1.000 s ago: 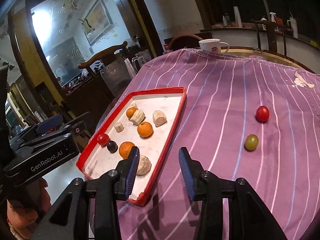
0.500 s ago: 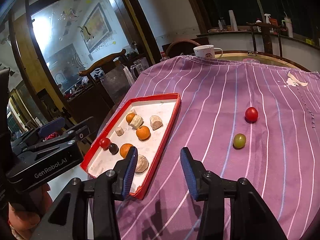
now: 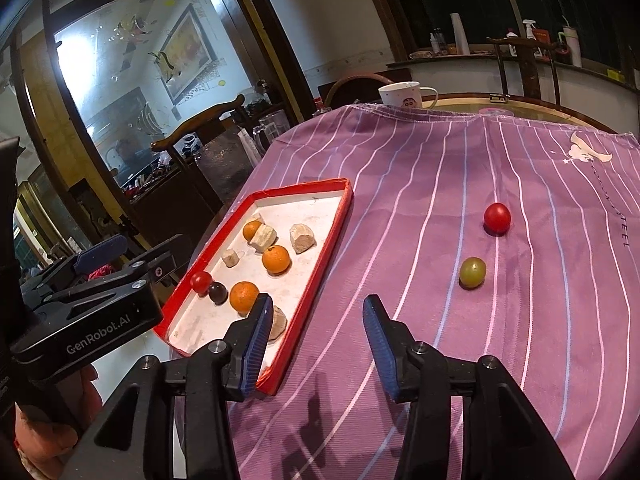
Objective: Organize fruits
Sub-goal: 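Move both open tools toward the red tomato and green olive on the cloth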
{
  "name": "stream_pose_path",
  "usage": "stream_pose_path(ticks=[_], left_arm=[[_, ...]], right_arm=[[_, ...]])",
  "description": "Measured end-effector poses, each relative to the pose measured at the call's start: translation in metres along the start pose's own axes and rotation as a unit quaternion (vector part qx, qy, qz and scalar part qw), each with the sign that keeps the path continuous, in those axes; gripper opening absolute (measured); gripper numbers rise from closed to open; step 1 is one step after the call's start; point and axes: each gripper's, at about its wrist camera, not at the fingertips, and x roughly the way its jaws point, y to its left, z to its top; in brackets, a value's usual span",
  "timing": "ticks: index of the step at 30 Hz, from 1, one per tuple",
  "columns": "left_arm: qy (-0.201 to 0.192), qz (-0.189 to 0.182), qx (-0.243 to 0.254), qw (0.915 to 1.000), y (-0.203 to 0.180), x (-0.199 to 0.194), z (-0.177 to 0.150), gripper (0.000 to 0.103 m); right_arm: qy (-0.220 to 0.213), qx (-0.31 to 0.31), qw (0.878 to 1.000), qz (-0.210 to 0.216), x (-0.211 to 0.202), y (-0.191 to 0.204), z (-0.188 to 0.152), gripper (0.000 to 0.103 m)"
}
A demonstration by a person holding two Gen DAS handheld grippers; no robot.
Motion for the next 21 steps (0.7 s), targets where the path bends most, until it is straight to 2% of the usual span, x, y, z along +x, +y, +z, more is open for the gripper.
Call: stream_pose_path(ticks=[10,16,19,21], left_arm=[[0.025,-0.008,0.008,0.9996,-0.004,0.02,-0.003,0.085],[0.041,-0.021,0.006,0.9989,-0.006,0.033,-0.005,0.085],[0.047,-0.037,-0.002,0.9982,-0.006,0.039,-0.004,0.085],[0.052,-0.051,-0.007,0.9973,-0.008,0.045,-0.004,0.085]], right_arm=[[0.001,0.019,1.0,-0.008,0.003,-0.019,0.005,0.052],[0.005,0.041,0.999,-0.028,-0.008,-0.053,0.015,0.052],[0.009,0.03,0.998,-0.057,-0.015,-0.07,0.023,0.053],[0.013,0.015,0.996,-0.091,-0.015,-0.085,0.031,0.053]])
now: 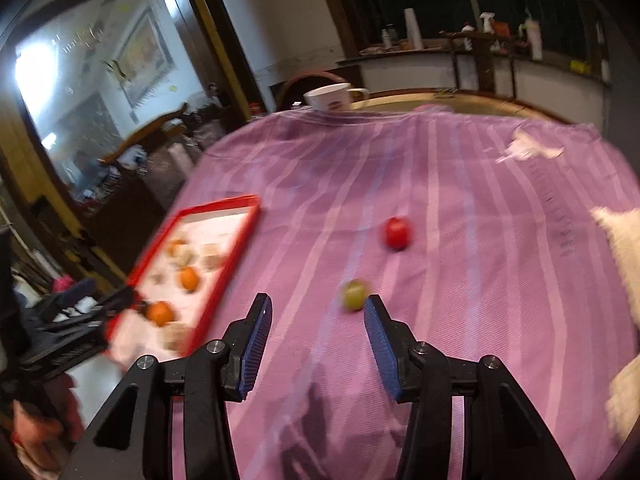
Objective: Organize fruits
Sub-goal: 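Move both open tools toward the red tomato and green olive on the cloth, then grasp the green olive with the left tool while the right grasps the red tomato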
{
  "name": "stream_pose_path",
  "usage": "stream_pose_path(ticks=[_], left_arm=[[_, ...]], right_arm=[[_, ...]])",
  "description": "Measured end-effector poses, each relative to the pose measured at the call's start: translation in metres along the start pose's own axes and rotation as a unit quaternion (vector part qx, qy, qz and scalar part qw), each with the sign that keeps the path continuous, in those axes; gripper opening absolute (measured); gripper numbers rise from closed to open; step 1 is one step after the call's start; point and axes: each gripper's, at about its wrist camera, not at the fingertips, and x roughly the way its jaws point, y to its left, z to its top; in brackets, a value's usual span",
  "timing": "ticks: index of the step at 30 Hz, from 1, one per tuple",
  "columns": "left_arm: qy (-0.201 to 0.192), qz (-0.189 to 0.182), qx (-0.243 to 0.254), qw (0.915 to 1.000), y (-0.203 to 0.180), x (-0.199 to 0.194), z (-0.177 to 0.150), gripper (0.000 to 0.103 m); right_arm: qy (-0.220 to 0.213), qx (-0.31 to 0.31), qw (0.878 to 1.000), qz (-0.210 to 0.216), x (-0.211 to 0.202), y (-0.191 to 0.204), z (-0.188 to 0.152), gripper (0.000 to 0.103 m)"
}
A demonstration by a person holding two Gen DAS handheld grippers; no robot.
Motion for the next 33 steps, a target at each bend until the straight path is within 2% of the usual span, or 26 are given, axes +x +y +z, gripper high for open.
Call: stream_pose_path(ticks=[3,7,13,16,18,21,26,33], left_arm=[[0.006,-0.023,-0.004,0.9997,-0.007,0.006,0.001,0.085],[0.012,-0.051,0.0,0.9986,-0.019,0.01,0.0,0.085],[0.026,-0.056,0.009,0.998,-0.03,0.016,-0.001,0.085],[0.036,-0.07,0.013,0.9968,-0.038,0.022,0.002,0.085],[0.042,-0.081,0.023,0.9956,-0.05,0.027,0.004,0.085],[0.053,-0.1,0.039,0.9928,-0.068,0.035,0.007,0.085],[0.074,-0.131,0.074,0.9859,-0.113,0.06,0.011,0.085],[0.112,-0.172,0.1,0.9735,-0.161,0.099,0.011,0.085]], right_arm=[[0.011,-0.016,0.999,-0.041,0.018,-0.019,0.015,0.052],[0.036,-0.008,0.999,-0.035,0.054,-0.037,0.032,0.052],[0.058,-0.028,0.997,-0.035,0.111,-0.038,0.048,0.052],[0.054,-0.054,0.994,-0.075,0.124,-0.031,0.049,0.053],[0.052,-0.056,0.993,-0.084,0.127,-0.033,0.048,0.05],[0.049,-0.05,0.994,-0.086,0.127,-0.043,0.048,0.036],[0.036,-0.009,0.998,-0.055,0.112,-0.063,0.05,0.036],[0.018,-0.01,0.999,-0.035,0.086,-0.068,0.048,0.036]])
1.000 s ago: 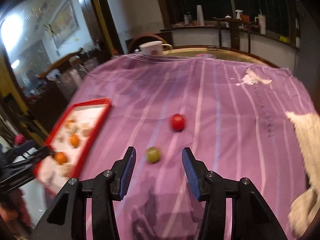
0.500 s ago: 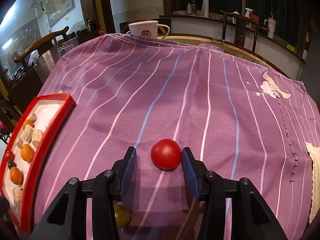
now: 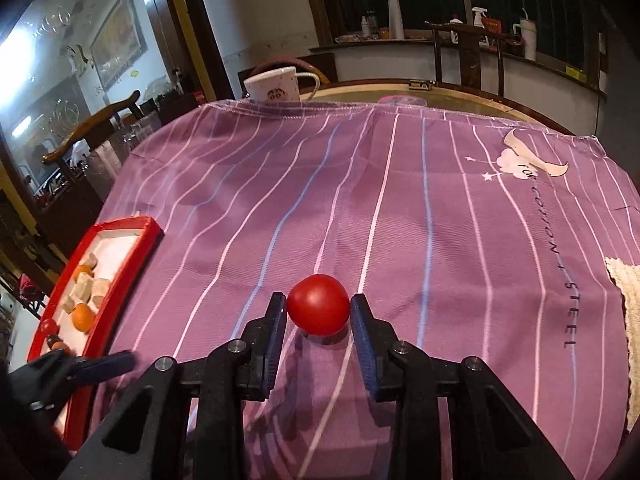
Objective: Organize fruits
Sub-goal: 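Grasp the green olive with the left tool while the right grasps the red tomato, then carry the olive and tomato over the tray and open both tools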
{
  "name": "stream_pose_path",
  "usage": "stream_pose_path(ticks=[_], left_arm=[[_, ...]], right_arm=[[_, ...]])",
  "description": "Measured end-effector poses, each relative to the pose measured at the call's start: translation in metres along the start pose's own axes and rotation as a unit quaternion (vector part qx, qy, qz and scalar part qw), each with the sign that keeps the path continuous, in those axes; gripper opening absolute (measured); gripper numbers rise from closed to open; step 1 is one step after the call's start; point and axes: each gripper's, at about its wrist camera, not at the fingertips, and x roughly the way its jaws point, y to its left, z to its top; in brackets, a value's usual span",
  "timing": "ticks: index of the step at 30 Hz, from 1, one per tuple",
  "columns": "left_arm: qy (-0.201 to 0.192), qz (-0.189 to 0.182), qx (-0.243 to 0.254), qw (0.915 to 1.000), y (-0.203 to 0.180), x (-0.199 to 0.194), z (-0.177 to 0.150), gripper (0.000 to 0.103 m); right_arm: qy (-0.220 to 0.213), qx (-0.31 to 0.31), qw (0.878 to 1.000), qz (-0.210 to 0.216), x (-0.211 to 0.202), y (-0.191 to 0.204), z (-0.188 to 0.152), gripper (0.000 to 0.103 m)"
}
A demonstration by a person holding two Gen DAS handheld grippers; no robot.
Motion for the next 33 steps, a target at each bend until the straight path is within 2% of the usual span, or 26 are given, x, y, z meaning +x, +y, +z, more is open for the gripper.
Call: stream_pose_path(ticks=[2,3,4,5,6,8,9,14,17,21,25,29,33], left_arm=[[0.007,-0.014,-0.001,0.9999,-0.001,0.011,0.003,0.084],[0.005,-0.013,-0.001,0.9999,-0.002,0.013,0.004,0.08],[-0.004,-0.006,0.005,1.0,-0.003,0.013,0.005,0.071],[-0.007,-0.005,0.01,0.9999,-0.004,0.014,0.006,0.069],[-0.012,-0.005,0.015,0.9998,-0.005,0.014,0.007,0.061],[-0.019,-0.021,0.015,0.9995,-0.005,0.012,0.007,0.028],[-0.017,-0.029,0.014,0.9993,-0.005,0.011,0.007,0.023],[-0.034,-0.029,0.001,0.999,0.005,-0.013,0.0,0.023],[-0.057,-0.029,-0.027,0.9976,0.03,-0.044,-0.01,0.023],[-0.085,0.012,-0.063,0.9943,0.076,-0.082,-0.026,0.023],[-0.1,0.078,-0.126,0.9838,0.143,-0.108,-0.042,0.023],[-0.086,0.117,-0.162,0.9761,0.187,-0.105,-0.052,0.023],[-0.065,0.124,-0.181,0.9734,0.213,-0.09,-0.058,0.023]], right_arm=[[-0.004,0.001,1.0,0.007,-0.006,-0.001,-0.001,0.036],[-0.007,0.001,1.0,0.01,-0.009,-0.001,-0.001,0.036],[-0.009,0.0,1.0,0.012,-0.012,-0.001,-0.002,0.036],[-0.012,0.0,1.0,0.014,-0.015,0.0,-0.002,0.036],[-0.015,-0.002,1.0,0.015,-0.017,0.001,-0.003,0.036],[-0.019,-0.005,1.0,0.015,-0.021,0.003,-0.003,0.036],[-0.021,-0.007,1.0,0.015,-0.023,0.006,-0.004,0.036],[-0.025,-0.018,0.999,0.017,-0.034,0.019,-0.008,0.036],[-0.027,-0.028,0.999,0.021,-0.04,0.032,-0.01,0.036],[-0.026,-0.054,0.997,0.042,-0.046,0.065,-0.013,0.036],[-0.016,-0.083,0.993,0.076,-0.041,0.108,-0.018,0.036],[0.006,-0.123,0.986,0.109,-0.025,0.161,-0.026,0.036],[0.029,-0.159,0.98,0.12,-0.003,0.202,-0.035,0.036]])
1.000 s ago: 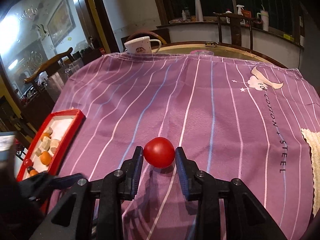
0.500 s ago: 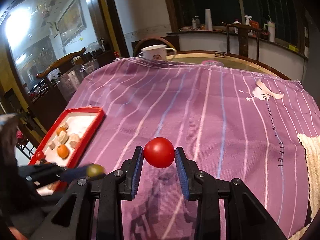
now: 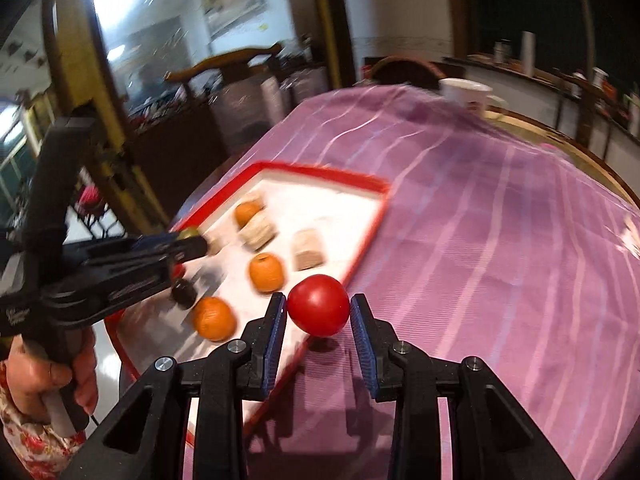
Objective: Organize fruits
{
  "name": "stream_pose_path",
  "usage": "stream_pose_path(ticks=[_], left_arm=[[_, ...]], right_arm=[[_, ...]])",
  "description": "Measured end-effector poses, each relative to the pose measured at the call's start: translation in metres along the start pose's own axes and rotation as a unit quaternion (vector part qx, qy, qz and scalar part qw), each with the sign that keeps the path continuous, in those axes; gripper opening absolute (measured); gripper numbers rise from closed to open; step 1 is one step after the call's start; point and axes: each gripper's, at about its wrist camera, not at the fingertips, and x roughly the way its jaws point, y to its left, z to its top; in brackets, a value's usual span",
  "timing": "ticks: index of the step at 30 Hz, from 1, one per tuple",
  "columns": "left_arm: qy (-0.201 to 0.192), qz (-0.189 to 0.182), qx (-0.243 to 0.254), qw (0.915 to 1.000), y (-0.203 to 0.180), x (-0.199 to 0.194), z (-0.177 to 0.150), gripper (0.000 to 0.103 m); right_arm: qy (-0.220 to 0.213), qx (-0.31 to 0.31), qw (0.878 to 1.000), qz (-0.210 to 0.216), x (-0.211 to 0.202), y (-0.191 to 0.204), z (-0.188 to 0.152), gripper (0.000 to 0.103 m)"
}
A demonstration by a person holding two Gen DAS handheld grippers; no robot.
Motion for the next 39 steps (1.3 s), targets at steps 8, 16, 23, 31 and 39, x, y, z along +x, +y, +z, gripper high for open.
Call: stream_pose_path(ticks=[8,16,23,31,39], left_arm=[[0.025,-0.018,-0.029,0.9991,0.014,0.025,-0.002,0.025],[-0.006,-0.018,-0.057,0.9982,0.022,-0.003,-0.002,0.066],[-0.063,0.044,-0.04,0.9962,0.007,-0.046,-0.008,0.081],[-0.137,0.088,0.002,0.9867,-0.033,-0.093,-0.023,0.097],[-0.135,0.093,0.044,0.9855,-0.069,-0.103,-0.037,0.097]], right_arm=[[0.034,-0.024,0.999,-0.009,0.046,0.021,0.002,0.037],[0.027,-0.002,1.0,-0.004,0.045,0.023,0.004,0.039],[-0.019,0.049,0.999,-0.003,0.001,0.01,-0.005,0.041],[-0.065,0.092,0.993,-0.043,-0.05,-0.009,-0.035,0.046],[-0.083,0.096,0.99,-0.064,-0.076,-0.017,-0.053,0.048]])
